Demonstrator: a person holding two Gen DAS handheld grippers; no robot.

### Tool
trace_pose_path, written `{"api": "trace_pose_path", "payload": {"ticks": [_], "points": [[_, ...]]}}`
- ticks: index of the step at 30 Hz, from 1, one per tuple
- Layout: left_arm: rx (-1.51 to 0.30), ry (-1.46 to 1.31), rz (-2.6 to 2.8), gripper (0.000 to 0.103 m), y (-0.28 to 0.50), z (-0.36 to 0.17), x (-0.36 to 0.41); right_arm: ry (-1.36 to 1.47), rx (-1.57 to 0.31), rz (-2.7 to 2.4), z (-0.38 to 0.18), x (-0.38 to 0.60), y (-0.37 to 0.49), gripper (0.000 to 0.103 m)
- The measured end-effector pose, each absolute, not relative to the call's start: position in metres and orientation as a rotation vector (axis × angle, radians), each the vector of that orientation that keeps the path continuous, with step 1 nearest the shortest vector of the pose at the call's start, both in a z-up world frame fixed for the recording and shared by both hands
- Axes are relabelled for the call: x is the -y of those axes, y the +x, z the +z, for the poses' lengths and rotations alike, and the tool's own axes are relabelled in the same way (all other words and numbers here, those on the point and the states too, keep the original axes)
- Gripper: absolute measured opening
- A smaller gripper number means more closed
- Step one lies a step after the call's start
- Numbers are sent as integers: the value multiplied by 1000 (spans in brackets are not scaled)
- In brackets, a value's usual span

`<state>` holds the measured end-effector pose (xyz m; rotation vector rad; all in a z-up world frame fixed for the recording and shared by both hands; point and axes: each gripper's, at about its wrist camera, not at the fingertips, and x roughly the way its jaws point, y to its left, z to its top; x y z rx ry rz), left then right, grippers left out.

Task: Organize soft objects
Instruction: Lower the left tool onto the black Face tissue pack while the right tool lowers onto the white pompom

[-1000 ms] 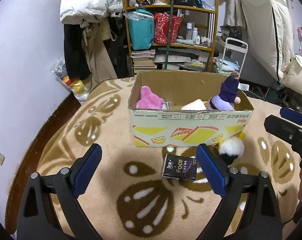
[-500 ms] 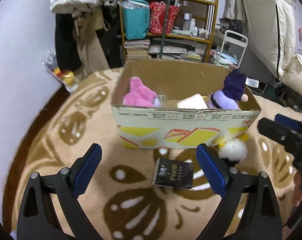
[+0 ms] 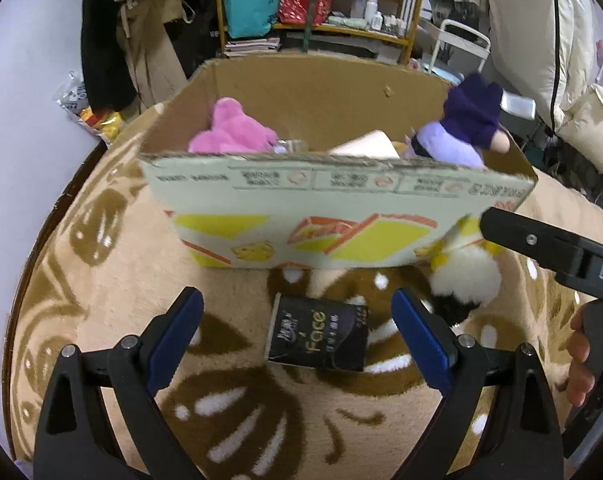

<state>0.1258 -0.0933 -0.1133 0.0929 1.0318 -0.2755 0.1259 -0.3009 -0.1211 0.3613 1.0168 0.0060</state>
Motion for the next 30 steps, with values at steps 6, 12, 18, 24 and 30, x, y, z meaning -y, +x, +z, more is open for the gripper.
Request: {"api": "trace_pose_path", "payload": {"ticks": [6, 12, 18, 24, 30], "points": [[-1086, 127, -284, 94, 127, -131, 105, 384, -1084, -3, -142, 301, 129, 103], [-1111, 157, -270, 94, 130, -144, 112, 352, -1127, 12, -154, 296, 132, 103], [-1137, 185, -266, 94, 129, -153, 116, 318, -1163, 15, -163, 288, 133, 103], [-1173, 193, -271, 94, 129, -162, 122, 304, -1180, 4, -166, 287, 135, 103], [-1182, 179, -262, 94, 137, -168, 119, 295, -1195, 2, -172, 289, 136, 103]]}}
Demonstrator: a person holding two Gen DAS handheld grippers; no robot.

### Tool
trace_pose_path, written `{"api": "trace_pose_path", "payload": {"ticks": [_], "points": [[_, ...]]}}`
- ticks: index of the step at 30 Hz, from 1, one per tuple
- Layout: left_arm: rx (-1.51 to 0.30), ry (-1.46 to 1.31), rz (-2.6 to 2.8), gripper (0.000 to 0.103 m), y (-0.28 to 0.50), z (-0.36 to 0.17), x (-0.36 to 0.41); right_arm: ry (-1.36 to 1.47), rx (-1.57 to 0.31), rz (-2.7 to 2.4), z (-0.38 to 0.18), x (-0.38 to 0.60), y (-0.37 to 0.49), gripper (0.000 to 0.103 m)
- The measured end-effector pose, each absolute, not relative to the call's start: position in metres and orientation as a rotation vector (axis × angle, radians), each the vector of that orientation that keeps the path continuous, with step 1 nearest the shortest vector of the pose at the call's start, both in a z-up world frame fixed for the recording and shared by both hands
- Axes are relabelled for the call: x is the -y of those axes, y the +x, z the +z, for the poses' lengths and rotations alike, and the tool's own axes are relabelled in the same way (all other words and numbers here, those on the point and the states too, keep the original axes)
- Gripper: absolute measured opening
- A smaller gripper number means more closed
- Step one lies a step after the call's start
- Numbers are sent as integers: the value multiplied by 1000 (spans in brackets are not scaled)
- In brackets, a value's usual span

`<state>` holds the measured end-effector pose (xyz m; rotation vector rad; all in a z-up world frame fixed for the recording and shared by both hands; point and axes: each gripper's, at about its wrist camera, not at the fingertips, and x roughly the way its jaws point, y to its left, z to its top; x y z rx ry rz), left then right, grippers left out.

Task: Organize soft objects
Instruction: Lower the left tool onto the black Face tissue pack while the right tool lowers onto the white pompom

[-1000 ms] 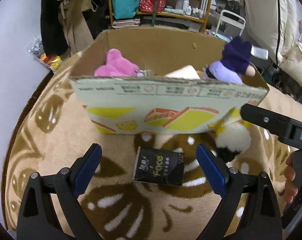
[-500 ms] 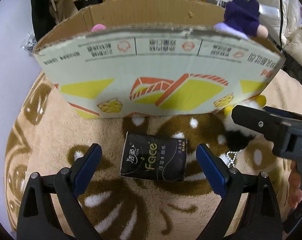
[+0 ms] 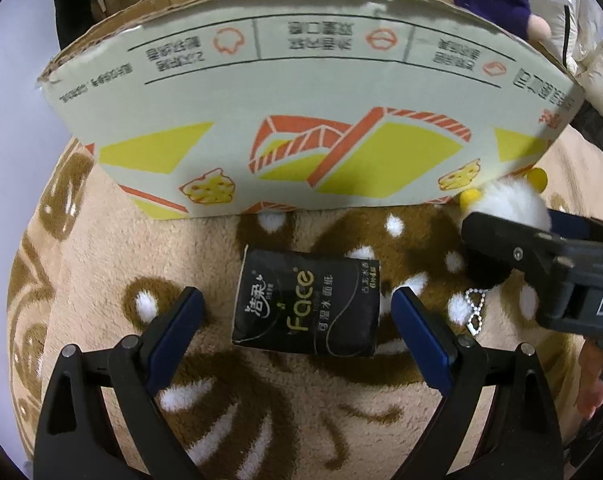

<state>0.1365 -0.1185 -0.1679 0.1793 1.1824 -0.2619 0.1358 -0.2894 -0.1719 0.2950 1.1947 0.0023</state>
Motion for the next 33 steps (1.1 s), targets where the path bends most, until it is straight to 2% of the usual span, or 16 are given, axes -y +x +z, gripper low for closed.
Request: {"api": "trace_pose_path", "payload": {"ticks": [14, 16, 17, 18, 20, 22, 25, 30, 33], "points": [[-1196, 166, -237, 94, 146, -170, 107, 265, -1204, 2, -176, 282, 141, 103], [-1195, 170, -234, 91, 147, -171, 109, 263, -1203, 8, -176, 280, 141, 103], [-1195, 173, -231, 90, 148, -173, 110, 263, -1204, 11, -176, 280, 141, 101], [-1195, 174, -229, 88, 147, -174, 108, 259, -1208, 11, -177, 279, 141, 93], [-1194, 171, -226, 87, 146, -177, 106, 233, -1216, -1, -177, 278, 141, 86], [-1192, 173, -216, 80, 145, -178, 107, 217, -1217, -1, -176, 276, 140, 69], [-1192, 184, -202, 75, 145, -179, 107, 206, -1213, 8, -173, 273, 140, 54], [-1185, 194, -185, 65, 144, -178, 107, 184, -1205, 36, -173, 265, 137, 43], [-1182, 192, -187, 64, 142, -176, 107, 176, -1209, 41, -172, 261, 134, 39]]}}
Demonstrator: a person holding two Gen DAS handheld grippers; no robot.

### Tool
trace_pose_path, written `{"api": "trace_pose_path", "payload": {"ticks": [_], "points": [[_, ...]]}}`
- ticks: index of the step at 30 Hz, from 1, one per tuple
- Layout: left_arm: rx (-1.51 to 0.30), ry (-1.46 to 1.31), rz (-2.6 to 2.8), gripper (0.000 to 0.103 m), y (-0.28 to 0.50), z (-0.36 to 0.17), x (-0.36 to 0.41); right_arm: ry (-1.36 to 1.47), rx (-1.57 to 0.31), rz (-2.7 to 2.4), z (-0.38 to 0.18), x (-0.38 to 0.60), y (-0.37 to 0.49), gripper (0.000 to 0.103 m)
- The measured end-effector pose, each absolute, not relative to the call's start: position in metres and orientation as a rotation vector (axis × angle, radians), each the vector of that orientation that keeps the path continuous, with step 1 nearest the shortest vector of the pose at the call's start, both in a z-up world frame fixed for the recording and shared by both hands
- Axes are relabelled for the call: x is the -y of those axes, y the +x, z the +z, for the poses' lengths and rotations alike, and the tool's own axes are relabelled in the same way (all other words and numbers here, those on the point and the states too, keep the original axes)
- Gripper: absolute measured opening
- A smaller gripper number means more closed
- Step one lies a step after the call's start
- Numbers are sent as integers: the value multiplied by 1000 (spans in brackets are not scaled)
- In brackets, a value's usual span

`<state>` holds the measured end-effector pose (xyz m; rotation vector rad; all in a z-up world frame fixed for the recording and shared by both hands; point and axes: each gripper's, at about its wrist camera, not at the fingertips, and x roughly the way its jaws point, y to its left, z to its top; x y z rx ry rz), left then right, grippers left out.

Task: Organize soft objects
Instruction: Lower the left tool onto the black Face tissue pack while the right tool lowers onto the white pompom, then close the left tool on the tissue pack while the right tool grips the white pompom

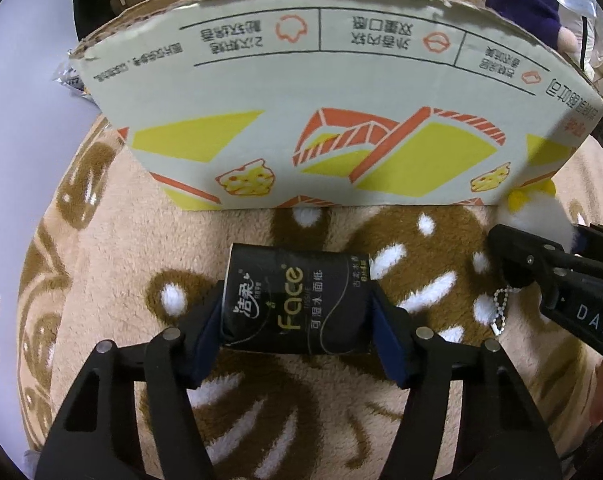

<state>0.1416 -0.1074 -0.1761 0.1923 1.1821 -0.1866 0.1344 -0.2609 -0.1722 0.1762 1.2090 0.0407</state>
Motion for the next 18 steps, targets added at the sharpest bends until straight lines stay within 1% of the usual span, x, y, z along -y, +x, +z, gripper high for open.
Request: {"api": "trace_pose_path", "payload": {"ticks": [10, 18], "points": [[-1142, 153, -174, 64, 121, -160, 91, 162, -1147, 25, -157, 253, 112, 35], [-1054, 114, -154, 63, 100, -128, 81, 137, -1047, 44, -122, 235, 84, 35]]}}
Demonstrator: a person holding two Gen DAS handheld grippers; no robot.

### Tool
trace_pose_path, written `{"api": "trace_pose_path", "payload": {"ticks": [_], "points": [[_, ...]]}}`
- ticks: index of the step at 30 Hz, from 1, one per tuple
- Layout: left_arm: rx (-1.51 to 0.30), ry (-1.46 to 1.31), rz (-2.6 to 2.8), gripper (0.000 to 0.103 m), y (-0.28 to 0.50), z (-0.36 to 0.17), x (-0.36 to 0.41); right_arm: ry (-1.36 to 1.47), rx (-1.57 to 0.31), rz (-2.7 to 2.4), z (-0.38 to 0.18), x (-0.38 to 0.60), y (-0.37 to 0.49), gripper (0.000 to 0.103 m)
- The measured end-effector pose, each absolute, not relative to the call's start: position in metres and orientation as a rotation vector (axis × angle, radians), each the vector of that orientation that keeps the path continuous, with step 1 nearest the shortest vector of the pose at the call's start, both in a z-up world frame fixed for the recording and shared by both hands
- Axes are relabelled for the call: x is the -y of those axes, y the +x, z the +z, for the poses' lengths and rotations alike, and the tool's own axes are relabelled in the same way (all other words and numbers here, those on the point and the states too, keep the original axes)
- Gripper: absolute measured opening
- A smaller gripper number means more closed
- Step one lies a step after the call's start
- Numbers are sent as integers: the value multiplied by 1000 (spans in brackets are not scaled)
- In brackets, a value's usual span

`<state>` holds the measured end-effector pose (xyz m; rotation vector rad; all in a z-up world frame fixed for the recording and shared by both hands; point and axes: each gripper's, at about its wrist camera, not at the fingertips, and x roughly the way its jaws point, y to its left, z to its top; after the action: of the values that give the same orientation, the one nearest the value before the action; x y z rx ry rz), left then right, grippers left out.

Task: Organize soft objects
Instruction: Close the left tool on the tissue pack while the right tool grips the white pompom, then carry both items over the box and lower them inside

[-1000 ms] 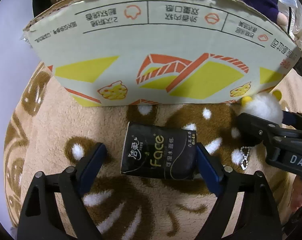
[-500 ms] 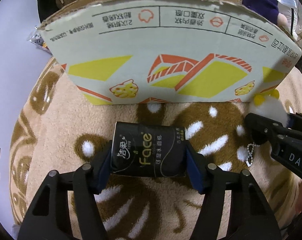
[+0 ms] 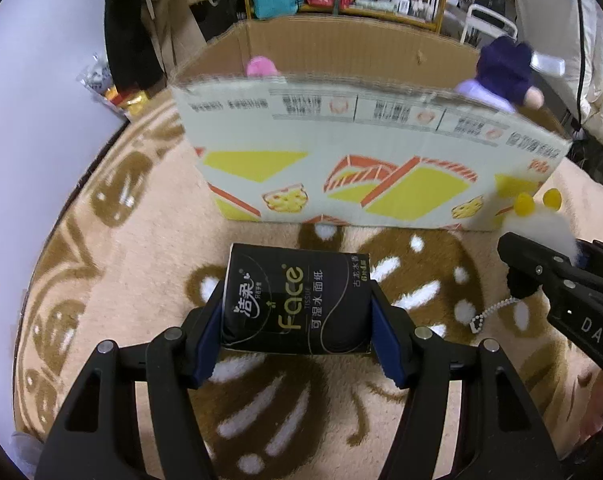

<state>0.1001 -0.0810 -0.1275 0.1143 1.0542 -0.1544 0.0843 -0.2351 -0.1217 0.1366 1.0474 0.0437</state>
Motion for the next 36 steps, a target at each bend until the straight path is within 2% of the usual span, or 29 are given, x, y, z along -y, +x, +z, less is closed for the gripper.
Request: {"api": "trace_pose_path", "payload": {"ticks": [11, 23, 36], "points": [[-853, 85, -141, 64, 72, -73, 71, 185, -913, 84, -70, 245, 63, 35], [-679, 87, -139, 64, 34, -26, 57, 92, -686, 116, -7, 232, 34, 35], [-543, 27, -148, 64, 46, 27, 53, 43, -556, 140, 37, 221, 51, 35]]}}
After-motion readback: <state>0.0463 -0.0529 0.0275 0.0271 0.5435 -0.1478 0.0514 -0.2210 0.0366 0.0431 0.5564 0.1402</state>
